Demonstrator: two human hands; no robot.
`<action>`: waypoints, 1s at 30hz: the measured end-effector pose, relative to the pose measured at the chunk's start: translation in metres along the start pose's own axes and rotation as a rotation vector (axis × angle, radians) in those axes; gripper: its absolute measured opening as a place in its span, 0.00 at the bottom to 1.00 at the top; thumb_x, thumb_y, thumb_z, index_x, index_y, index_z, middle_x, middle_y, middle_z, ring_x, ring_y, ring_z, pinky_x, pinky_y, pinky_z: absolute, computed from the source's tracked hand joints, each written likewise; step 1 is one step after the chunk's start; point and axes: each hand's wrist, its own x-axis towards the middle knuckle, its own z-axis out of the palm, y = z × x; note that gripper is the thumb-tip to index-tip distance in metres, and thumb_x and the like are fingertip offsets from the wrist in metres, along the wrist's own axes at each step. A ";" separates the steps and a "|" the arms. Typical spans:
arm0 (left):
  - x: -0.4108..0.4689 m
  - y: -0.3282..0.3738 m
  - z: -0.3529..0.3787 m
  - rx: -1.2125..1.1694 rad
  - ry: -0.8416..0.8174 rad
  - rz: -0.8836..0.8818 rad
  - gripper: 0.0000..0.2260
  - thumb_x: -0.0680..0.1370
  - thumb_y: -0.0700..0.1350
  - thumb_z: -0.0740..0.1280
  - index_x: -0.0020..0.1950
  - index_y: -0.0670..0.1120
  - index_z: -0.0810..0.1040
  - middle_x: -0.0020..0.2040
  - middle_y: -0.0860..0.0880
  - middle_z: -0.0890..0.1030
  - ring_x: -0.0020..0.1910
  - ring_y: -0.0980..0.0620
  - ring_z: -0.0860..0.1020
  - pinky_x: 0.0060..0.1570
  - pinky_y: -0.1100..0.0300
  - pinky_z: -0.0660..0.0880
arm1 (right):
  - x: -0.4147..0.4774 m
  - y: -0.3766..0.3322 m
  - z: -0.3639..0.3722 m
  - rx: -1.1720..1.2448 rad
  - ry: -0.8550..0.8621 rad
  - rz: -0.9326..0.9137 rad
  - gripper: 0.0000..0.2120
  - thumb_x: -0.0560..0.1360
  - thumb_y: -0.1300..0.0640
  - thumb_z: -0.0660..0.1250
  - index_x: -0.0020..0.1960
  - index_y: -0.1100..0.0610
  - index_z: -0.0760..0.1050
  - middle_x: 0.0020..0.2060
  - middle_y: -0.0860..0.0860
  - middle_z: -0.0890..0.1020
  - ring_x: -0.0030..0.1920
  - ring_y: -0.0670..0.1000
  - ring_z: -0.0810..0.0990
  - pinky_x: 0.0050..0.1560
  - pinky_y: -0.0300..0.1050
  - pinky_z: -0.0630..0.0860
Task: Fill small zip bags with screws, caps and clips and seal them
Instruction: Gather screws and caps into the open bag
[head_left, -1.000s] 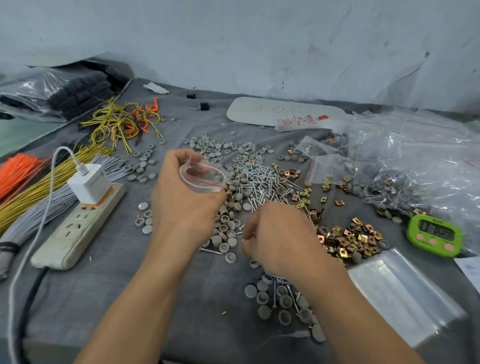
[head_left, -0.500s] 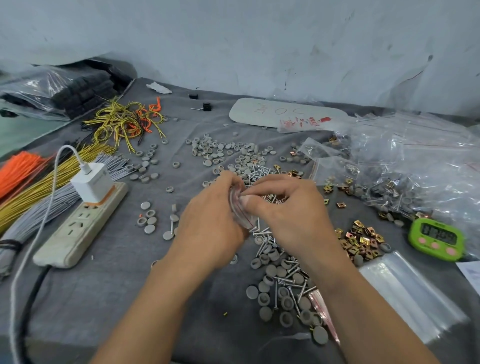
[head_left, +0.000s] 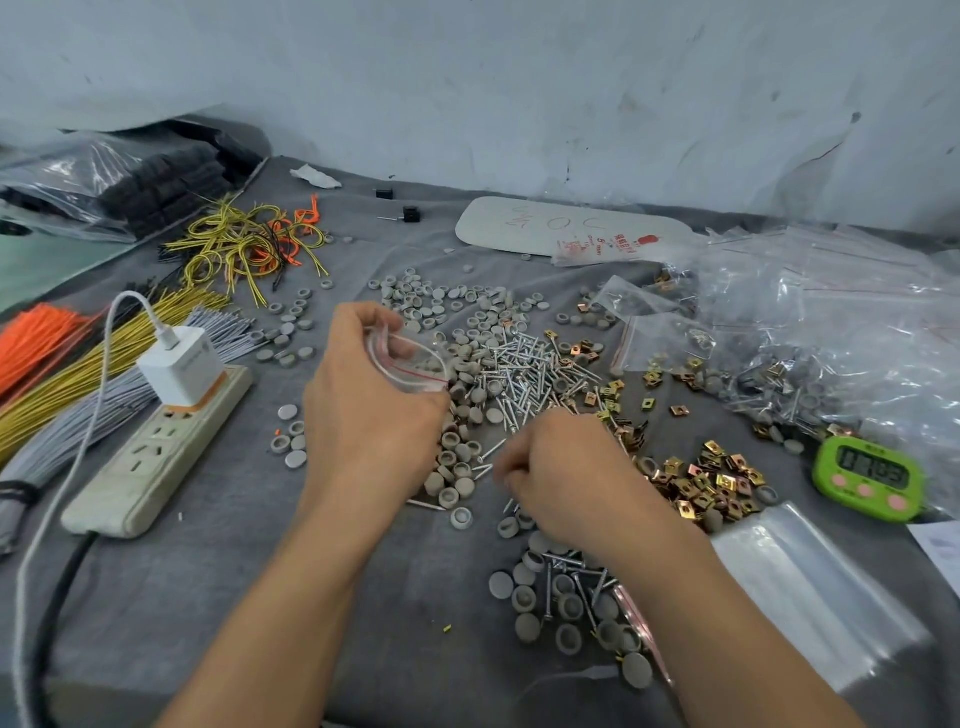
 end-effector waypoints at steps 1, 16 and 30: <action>0.000 0.000 -0.001 0.014 0.007 0.002 0.22 0.70 0.43 0.75 0.54 0.61 0.69 0.43 0.64 0.80 0.43 0.69 0.77 0.37 0.70 0.66 | 0.000 -0.004 0.002 0.001 0.020 -0.016 0.10 0.77 0.60 0.69 0.49 0.47 0.86 0.45 0.50 0.87 0.47 0.53 0.85 0.53 0.50 0.84; -0.004 0.001 0.003 0.232 -0.248 0.026 0.20 0.71 0.42 0.70 0.55 0.61 0.67 0.50 0.54 0.81 0.50 0.47 0.79 0.50 0.47 0.76 | -0.005 -0.016 0.005 -0.284 0.151 0.012 0.07 0.73 0.58 0.70 0.51 0.52 0.80 0.46 0.51 0.78 0.57 0.57 0.78 0.62 0.53 0.69; -0.004 -0.005 0.009 0.297 -0.338 0.080 0.23 0.70 0.44 0.72 0.55 0.64 0.64 0.52 0.53 0.81 0.53 0.46 0.78 0.51 0.48 0.75 | 0.005 -0.001 -0.005 0.028 0.336 0.072 0.12 0.78 0.64 0.64 0.52 0.49 0.82 0.42 0.50 0.85 0.40 0.52 0.79 0.45 0.46 0.80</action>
